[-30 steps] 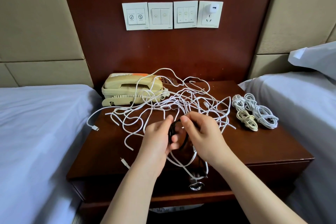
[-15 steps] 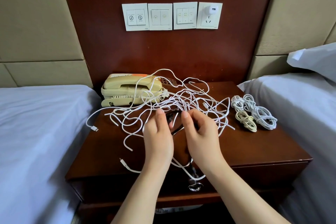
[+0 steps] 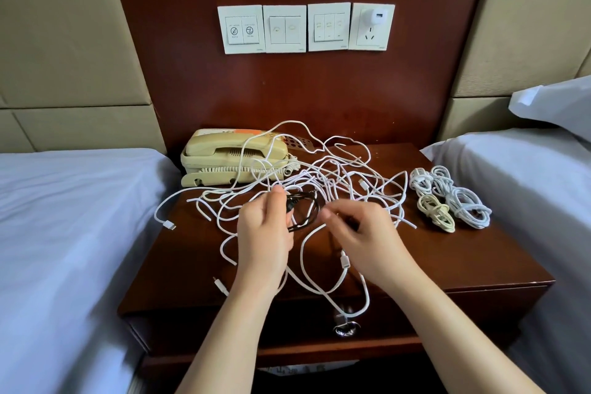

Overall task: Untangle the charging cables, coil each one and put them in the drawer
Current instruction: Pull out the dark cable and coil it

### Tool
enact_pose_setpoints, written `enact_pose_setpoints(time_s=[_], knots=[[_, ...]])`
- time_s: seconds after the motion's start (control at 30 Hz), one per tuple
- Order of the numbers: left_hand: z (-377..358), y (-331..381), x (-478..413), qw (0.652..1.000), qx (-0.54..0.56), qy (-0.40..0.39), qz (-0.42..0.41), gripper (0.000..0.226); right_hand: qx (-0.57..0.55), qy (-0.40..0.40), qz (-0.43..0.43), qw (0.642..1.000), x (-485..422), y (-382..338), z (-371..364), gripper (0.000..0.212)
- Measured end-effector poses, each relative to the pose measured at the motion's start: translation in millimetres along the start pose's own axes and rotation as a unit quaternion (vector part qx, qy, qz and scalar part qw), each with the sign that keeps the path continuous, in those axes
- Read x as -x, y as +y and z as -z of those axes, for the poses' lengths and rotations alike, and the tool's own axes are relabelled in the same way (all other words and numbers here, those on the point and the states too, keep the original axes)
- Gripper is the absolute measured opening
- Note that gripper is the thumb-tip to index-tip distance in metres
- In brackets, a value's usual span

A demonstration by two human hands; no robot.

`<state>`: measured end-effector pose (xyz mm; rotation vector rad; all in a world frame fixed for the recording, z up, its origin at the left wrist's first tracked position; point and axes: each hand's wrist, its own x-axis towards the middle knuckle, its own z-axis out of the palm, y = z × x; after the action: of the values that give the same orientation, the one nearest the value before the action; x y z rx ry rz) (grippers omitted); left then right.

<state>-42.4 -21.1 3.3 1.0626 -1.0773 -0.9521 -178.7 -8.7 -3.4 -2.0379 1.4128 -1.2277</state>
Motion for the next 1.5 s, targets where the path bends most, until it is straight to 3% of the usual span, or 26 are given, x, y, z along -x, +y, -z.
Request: enact_pose_setpoints(time_s=[0.07,0.17,0.3,0.47,0.57,0.7,0.87,0.97,1.17,1.3,1.4,1.5], knots=[[4,-1,-5,0.999,-0.027,0.025,-0.023,0.052,0.053,-0.086,0.023,0.995,3,-1,-2,0.018],[11,-6,-11,0.987,-0.126,0.051,-0.087,0.052,0.138,-0.120,0.106,0.977,9,-6,-11,0.023],[15,-10,-13,0.944,-0.288,0.035,-0.155,0.051,0.202,-0.089,0.190,0.957,11,-13,-18,0.041],[14,-12,-13,0.919,-0.360,-0.083,-0.136,0.045,0.148,0.017,0.201,0.968,7,-15,-7,0.026],[10,-10,-8,0.919,-0.337,-0.171,-0.116,0.046,0.079,0.033,0.111,0.990,4,-13,3,0.016],[4,-9,-1,0.947,-0.218,-0.232,-0.027,0.048,-0.079,-0.030,-0.003,0.996,-2,-2,15,0.016],[-1,-2,8,0.950,-0.148,-0.272,0.034,0.048,-0.179,-0.033,-0.047,0.982,-5,10,17,0.018],[-2,-1,11,0.949,-0.113,-0.291,0.039,0.055,-0.206,-0.056,-0.056,0.975,-4,12,18,0.021],[0,1,11,0.946,-0.087,-0.309,0.037,0.046,-0.267,-0.105,-0.122,0.950,0,9,24,0.025],[1,4,12,0.954,-0.091,-0.286,0.016,0.041,-0.251,-0.108,-0.127,0.954,0,15,21,0.025],[2,2,9,0.969,-0.100,-0.224,-0.005,0.042,-0.122,-0.125,-0.053,0.983,2,10,18,0.021],[10,-6,-3,0.981,-0.134,-0.142,-0.015,0.045,-0.009,-0.159,0.023,0.987,8,5,8,0.018]])
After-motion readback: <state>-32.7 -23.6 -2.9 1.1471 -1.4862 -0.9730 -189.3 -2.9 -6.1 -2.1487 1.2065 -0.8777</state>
